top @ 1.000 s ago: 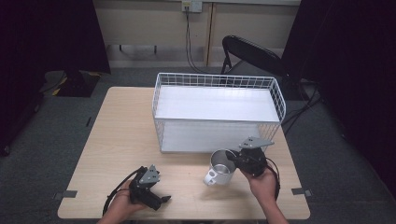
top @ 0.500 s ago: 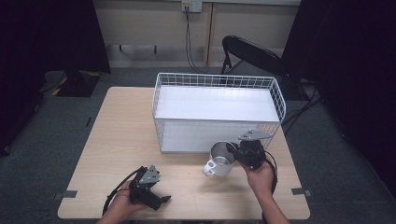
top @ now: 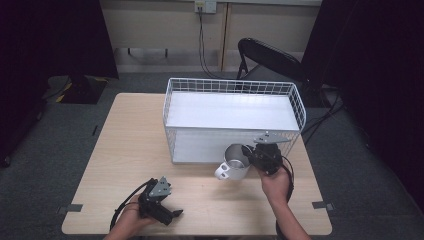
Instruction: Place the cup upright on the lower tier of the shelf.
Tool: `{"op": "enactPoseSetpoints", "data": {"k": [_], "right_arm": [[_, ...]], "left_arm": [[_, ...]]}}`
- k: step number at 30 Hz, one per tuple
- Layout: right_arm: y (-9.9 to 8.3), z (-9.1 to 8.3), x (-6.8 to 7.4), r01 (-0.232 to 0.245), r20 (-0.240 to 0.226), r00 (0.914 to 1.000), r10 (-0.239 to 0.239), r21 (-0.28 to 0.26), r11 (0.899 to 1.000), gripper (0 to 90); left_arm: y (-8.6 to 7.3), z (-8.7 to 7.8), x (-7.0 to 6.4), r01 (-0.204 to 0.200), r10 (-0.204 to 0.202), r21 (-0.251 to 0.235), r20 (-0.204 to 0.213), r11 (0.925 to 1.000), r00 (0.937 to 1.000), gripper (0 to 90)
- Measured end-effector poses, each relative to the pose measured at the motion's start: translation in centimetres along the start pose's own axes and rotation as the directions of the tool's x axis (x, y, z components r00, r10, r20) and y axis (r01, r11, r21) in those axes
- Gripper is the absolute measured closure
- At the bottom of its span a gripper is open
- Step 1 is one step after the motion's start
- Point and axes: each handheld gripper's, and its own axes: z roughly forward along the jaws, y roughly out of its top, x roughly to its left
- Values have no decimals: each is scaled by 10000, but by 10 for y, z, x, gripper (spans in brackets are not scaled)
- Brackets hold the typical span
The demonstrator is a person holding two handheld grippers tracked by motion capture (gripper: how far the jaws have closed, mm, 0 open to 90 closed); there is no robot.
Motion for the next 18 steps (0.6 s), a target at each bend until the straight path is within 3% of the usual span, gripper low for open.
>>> {"op": "enactPoseSetpoints", "data": {"k": [9, 18], "right_arm": [[4, 5, -1, -66, 474, 9989, 72, -137, 9999, 815], [5, 6, -2, -252, 662, 9974, 270, -274, 9993, 815]], "left_arm": [[0, 0, 0, -55, 55, 42, -4, 10000, 10000, 0], [0, 0, 0, 1, -1, 3, 0, 10000, 10000, 0]]}}
